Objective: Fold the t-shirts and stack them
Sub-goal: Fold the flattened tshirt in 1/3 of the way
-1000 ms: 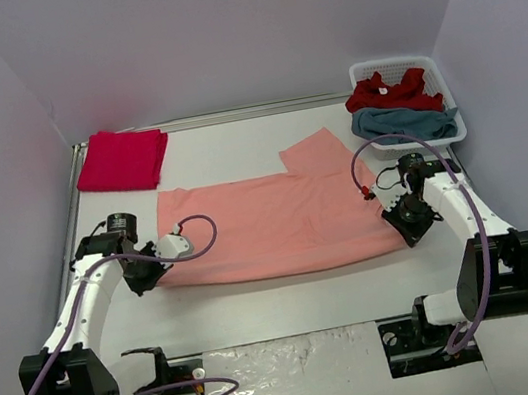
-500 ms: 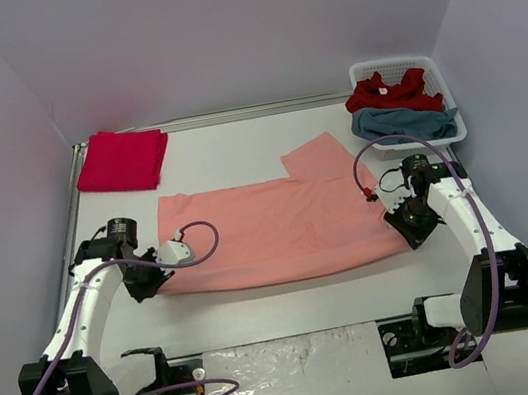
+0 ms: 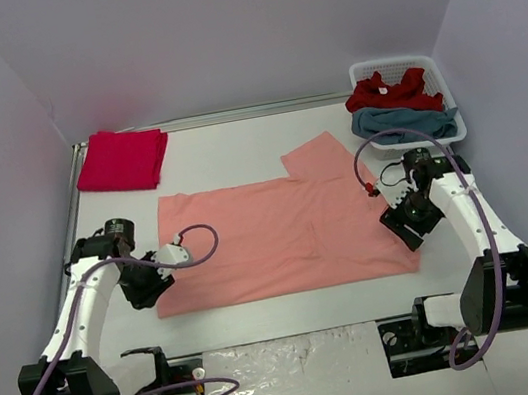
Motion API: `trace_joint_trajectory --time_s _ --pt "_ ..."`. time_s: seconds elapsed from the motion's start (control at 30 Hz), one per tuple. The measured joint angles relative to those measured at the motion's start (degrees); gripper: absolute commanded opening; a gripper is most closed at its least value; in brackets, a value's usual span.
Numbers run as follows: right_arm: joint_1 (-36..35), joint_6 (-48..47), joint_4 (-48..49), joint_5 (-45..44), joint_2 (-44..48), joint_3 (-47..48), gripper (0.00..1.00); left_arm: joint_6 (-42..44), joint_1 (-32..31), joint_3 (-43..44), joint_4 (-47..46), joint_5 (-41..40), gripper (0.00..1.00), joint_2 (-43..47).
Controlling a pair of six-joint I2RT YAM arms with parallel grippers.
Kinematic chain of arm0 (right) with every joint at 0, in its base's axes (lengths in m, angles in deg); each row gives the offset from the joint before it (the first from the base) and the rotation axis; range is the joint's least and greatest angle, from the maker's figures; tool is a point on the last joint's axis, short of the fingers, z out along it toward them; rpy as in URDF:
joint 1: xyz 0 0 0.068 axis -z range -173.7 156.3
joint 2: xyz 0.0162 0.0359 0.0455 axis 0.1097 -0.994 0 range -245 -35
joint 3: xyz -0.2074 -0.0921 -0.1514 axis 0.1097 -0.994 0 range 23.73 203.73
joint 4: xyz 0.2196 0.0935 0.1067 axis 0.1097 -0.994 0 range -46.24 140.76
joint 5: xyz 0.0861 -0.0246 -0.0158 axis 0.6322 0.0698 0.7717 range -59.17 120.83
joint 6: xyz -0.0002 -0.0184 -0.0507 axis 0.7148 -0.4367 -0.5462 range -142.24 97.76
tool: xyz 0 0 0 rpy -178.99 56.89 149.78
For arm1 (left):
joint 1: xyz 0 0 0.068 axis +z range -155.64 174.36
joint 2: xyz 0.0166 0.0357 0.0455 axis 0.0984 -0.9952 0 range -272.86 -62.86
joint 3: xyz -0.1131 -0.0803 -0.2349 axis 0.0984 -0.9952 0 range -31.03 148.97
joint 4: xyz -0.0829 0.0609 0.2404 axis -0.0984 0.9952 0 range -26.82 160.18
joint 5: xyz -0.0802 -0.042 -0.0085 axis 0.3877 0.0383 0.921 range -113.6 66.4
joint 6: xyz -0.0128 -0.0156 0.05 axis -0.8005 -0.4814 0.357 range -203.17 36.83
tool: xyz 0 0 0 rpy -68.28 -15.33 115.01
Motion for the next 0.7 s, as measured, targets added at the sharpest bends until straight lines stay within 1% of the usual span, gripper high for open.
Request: trace_joint_trajectory --time_s 0.1,0.2,0.27,0.33,0.43,0.5,0.6,0.7 --pt "0.0 0.0 -0.5 -0.1 0.0 3.3 0.57 0.0 0.5 3.3 1.6 1.2 0.37 -0.9" --pt "0.0 0.1 -0.5 -0.1 -0.2 7.6 0.57 -1.2 0.8 8.7 1.3 3.0 0.37 -3.0" --pt "0.0 0.3 -0.2 0.1 -0.8 11.2 0.57 -3.4 1.5 12.1 -0.7 3.8 0.37 -5.1" --pt "0.0 0.7 0.7 0.5 -2.0 14.2 0.57 -6.5 2.7 15.3 -3.7 5.0 0.41 -8.2" --pt "0.0 1.6 2.0 2.1 -5.5 18.5 0.57 -11.4 5.0 19.6 -8.3 7.3 0.43 -14.4" --pt "0.0 2.1 3.1 3.4 -8.4 20.8 0.57 -14.7 6.5 23.2 -10.6 9.9 0.43 -19.7" --pt "-0.1 3.0 4.9 5.1 -12.2 22.1 0.58 -19.3 8.4 29.8 -13.4 14.9 0.43 -28.8" --pt "-0.2 3.6 6.0 6.4 -14.6 22.1 0.58 -23.5 10.2 37.3 -14.2 19.8 0.42 -38.0"
